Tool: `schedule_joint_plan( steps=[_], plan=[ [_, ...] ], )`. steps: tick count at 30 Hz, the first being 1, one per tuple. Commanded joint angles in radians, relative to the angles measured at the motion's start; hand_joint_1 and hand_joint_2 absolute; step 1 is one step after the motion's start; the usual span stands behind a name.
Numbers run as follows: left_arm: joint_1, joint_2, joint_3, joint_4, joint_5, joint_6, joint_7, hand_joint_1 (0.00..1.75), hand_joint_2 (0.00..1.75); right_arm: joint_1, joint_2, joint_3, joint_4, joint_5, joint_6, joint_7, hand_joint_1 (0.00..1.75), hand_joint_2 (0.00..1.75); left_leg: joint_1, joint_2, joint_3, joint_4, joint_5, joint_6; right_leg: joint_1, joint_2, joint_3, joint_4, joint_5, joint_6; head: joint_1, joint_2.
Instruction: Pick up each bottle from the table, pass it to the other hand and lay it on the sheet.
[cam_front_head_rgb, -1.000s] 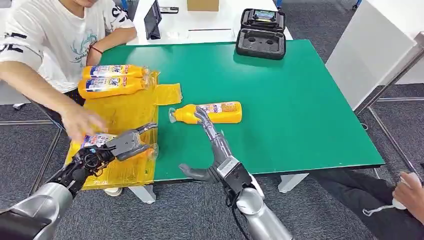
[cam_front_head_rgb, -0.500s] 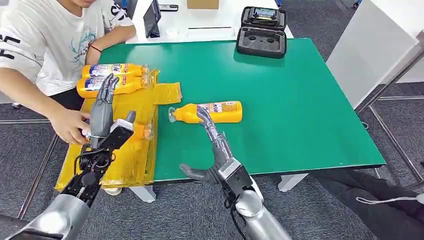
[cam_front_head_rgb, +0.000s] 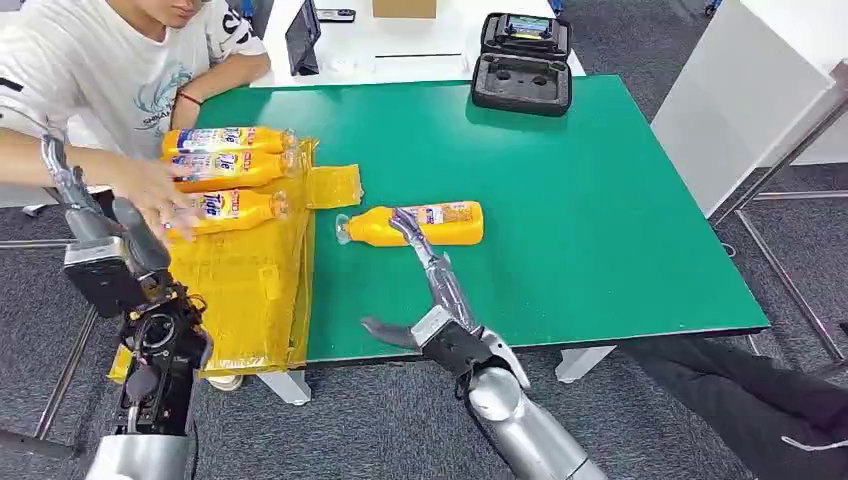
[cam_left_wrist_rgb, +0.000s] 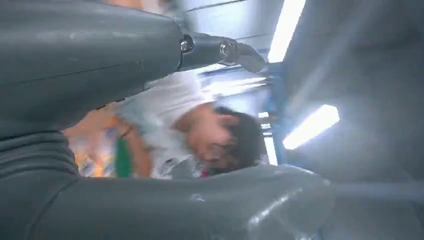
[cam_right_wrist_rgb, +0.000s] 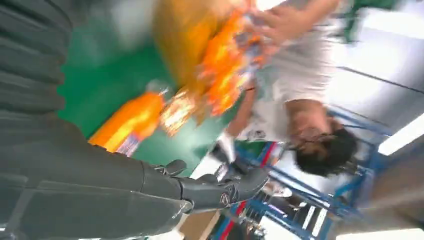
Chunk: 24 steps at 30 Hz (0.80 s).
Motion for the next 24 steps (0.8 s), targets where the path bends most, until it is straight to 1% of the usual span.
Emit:
schedule_joint_plan(
  steps=[1,3,4,5,6,7,8,9,10,11,12,13,14,16,17,18,19,20,23,24],
  plan=[
    [0.196,0.034,-0.127,0.017,0.329,-0.002,0.002,0.0,1.75,-0.334,-0.149,-0.062,0.418,0.194,0.007,0.096,0.0,1.75,-0.003,0.003,0.006,-0.002,-0.001,0.001,-0.003,0.003,0.004,-0.002,0.0,0.001,0.0,0.0],
    [0.196,0.034,-0.127,0.017,0.329,-0.002,0.002,0.0,1.75,-0.334,-0.149,-0.062,0.418,0.194,0.007,0.096,0.0,1.75,-0.003,0.003,0.006,-0.001,-0.002,0.001,-0.002,0.002,0.006,-0.002,-0.001,0.002,0.0,0.0],
    [0.191,0.027,-0.119,0.036,0.368,-0.03,0.002,0.0,1.75,-0.368,-0.142,-0.042,0.462,0.226,0.02,0.116,0.0,1.75,-0.003,0.001,0.004,-0.001,-0.001,0.001,-0.002,0.0,0.004,-0.001,-0.001,0.001,0.0,0.0],
    [0.191,0.022,-0.115,0.041,0.364,-0.024,0.002,0.0,1.75,-0.389,-0.143,-0.032,0.484,0.258,-0.004,0.13,0.0,1.75,-0.003,0.0,0.006,-0.001,-0.002,0.001,-0.002,-0.001,0.006,-0.001,-0.002,0.002,0.001,0.0],
    [0.197,0.019,-0.112,0.049,0.364,-0.016,0.002,0.0,1.75,-0.415,-0.134,-0.036,0.52,0.257,0.01,0.142,0.0,1.75,-0.002,0.001,0.002,0.0,0.0,0.001,-0.001,0.0,0.003,-0.001,0.0,0.001,0.001,0.0],
    [0.201,0.019,-0.11,0.052,0.37,-0.022,0.002,0.0,1.75,-0.44,-0.132,-0.029,0.551,0.263,0.031,0.153,0.0,1.75,-0.003,0.001,0.004,-0.001,-0.001,0.001,-0.001,0.0,0.004,-0.001,-0.001,0.001,0.0,0.0],
    [0.201,0.019,-0.109,0.056,0.359,-0.014,0.002,0.0,1.75,-0.471,-0.128,-0.02,0.591,0.289,0.017,0.166,0.0,1.75,-0.003,0.002,0.009,-0.002,-0.003,0.001,-0.002,0.0,0.009,-0.001,-0.002,0.001,0.0,0.0],
    [0.201,0.019,-0.109,0.056,0.359,-0.014,0.002,0.0,1.75,-0.471,-0.128,-0.02,0.591,0.289,0.017,0.166,0.0,1.75,-0.003,0.003,0.004,0.0,-0.001,0.001,-0.002,0.001,0.003,0.0,-0.001,0.001,0.0,0.0],
    [0.203,0.019,-0.105,0.06,0.351,-0.006,0.002,0.0,1.75,-0.505,-0.116,-0.012,0.64,0.296,0.047,0.179,0.0,1.75,-0.003,0.003,0.008,-0.001,-0.002,0.0,-0.002,0.002,0.007,0.0,-0.002,0.001,0.0,0.0],
    [0.201,0.018,-0.101,0.065,0.36,-0.013,0.002,0.0,1.75,-0.519,-0.111,-0.003,0.661,0.312,0.041,0.186,0.0,1.75,-0.003,0.003,0.004,0.0,-0.001,0.001,-0.002,0.002,0.004,0.0,-0.001,0.001,0.0,0.0],
    [0.205,0.022,-0.107,0.067,0.343,-0.009,0.002,0.0,1.75,-0.535,-0.098,-0.003,0.694,0.313,0.053,0.187,0.0,1.75,-0.004,0.005,0.006,-0.001,-0.002,0.001,-0.002,0.003,0.005,0.0,-0.001,0.001,-0.002,0.0],
    [0.207,0.021,-0.106,0.074,0.341,-0.004,0.002,0.0,1.75,-0.549,-0.087,0.003,0.719,0.326,0.048,0.185,0.0,1.75,-0.003,0.004,0.005,0.0,-0.002,0.001,-0.002,0.003,0.004,0.0,-0.001,0.001,0.0,0.0],
    [0.208,0.02,-0.105,0.076,0.347,-0.01,0.002,0.0,1.75,-0.553,-0.081,0.004,0.725,0.33,0.04,0.187,0.0,1.75,-0.002,0.002,0.005,0.0,-0.002,0.001,-0.001,0.0,0.005,0.0,-0.001,0.001,0.0,0.0],
    [0.218,0.019,-0.104,0.063,0.34,-0.006,0.002,0.0,1.75,-0.565,-0.064,0.009,0.747,0.334,0.048,0.183,0.0,1.75,-0.002,0.003,0.003,-0.001,0.0,0.001,-0.001,0.001,0.002,0.0,0.0,0.001,0.0,0.0],
    [0.222,0.021,-0.105,0.064,0.341,-0.007,0.002,0.0,1.75,-0.57,-0.053,0.013,0.748,0.337,0.051,0.184,0.0,1.75,-0.002,0.004,0.005,-0.001,-0.001,0.001,-0.001,0.002,0.004,0.0,-0.001,0.001,0.0,0.0],
    [0.225,0.025,-0.107,0.06,0.339,-0.006,0.002,0.0,1.75,-0.579,-0.045,0.019,0.765,0.341,0.058,0.186,0.0,1.75,-0.001,0.002,0.002,-0.001,0.0,0.001,-0.001,0.001,0.002,0.0,0.0,0.001,0.0,0.0],
    [0.225,0.025,-0.107,0.06,0.339,-0.006,0.002,0.0,1.75,-0.579,-0.045,0.019,0.765,0.341,0.058,0.186,0.0,1.75,-0.002,0.004,0.005,-0.001,-0.002,0.001,-0.001,0.002,0.004,0.0,-0.001,0.001,0.0,0.0],
    [0.225,0.025,-0.107,0.06,0.339,-0.006,0.002,0.0,1.75,-0.579,-0.045,0.019,0.765,0.341,0.058,0.186,0.0,1.75,-0.001,0.003,0.002,0.0,0.0,0.001,-0.001,0.001,0.002,0.0,0.0,0.001,0.0,0.0],
    [0.222,0.026,-0.104,0.064,0.342,-0.008,0.002,0.0,1.75,-0.58,-0.039,0.019,0.768,0.339,0.062,0.186,0.0,1.75,-0.001,0.001,0.006,-0.001,-0.002,0.001,-0.001,-0.001,0.006,-0.001,-0.002,0.001,0.0,0.0],
    [0.22,0.027,-0.105,0.069,0.34,-0.007,0.002,0.0,1.75,-0.581,-0.037,0.02,0.774,0.338,0.07,0.185,0.0,1.75,-0.001,0.001,0.003,0.0,0.0,0.001,-0.001,-0.001,0.003,0.0,-0.001,0.001,0.0,0.0]
  ],
)
